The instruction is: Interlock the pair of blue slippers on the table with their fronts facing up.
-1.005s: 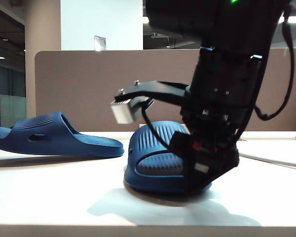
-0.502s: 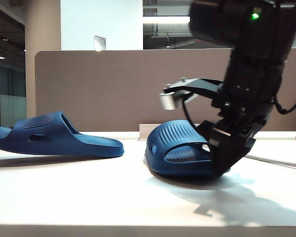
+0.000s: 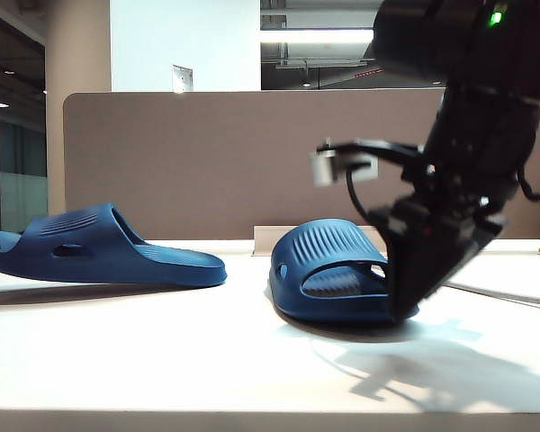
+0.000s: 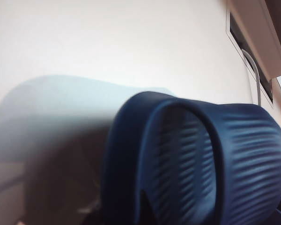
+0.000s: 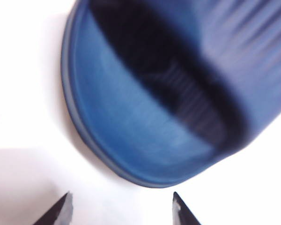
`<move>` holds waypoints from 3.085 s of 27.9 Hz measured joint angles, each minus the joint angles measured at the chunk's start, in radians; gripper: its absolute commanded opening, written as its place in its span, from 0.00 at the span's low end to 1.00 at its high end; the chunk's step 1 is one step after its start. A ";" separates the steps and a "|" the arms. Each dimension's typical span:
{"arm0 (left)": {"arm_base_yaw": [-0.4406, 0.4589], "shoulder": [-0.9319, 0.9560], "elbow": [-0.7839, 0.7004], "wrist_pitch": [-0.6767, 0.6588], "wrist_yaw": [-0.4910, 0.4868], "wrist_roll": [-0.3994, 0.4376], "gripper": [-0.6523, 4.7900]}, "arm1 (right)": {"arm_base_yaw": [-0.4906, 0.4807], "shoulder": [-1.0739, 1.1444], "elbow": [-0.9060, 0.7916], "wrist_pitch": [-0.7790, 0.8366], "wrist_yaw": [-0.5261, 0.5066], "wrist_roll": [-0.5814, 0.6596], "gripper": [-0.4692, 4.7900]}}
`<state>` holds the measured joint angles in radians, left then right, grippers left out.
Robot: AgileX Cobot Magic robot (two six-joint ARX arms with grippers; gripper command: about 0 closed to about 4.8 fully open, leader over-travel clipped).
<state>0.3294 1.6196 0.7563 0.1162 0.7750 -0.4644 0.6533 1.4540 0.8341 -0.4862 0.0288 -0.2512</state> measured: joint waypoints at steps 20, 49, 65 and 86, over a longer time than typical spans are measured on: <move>0.000 0.000 0.000 0.001 0.000 -0.002 0.11 | -0.063 -0.278 -0.104 0.361 -0.302 1.062 0.59; -0.022 0.000 0.000 0.008 0.003 -0.025 0.11 | 0.018 -0.276 -0.225 0.354 -0.014 1.592 0.71; -0.030 0.000 0.000 0.018 0.003 -0.026 0.11 | 0.036 -0.191 -0.227 0.384 0.059 1.671 0.71; -0.030 0.000 0.000 0.019 0.003 -0.026 0.11 | 0.038 -0.060 -0.227 0.482 0.062 1.688 0.61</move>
<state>0.2993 1.6196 0.7563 0.1349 0.7784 -0.4904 0.6910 1.3937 0.6067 -0.0044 0.0906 1.4364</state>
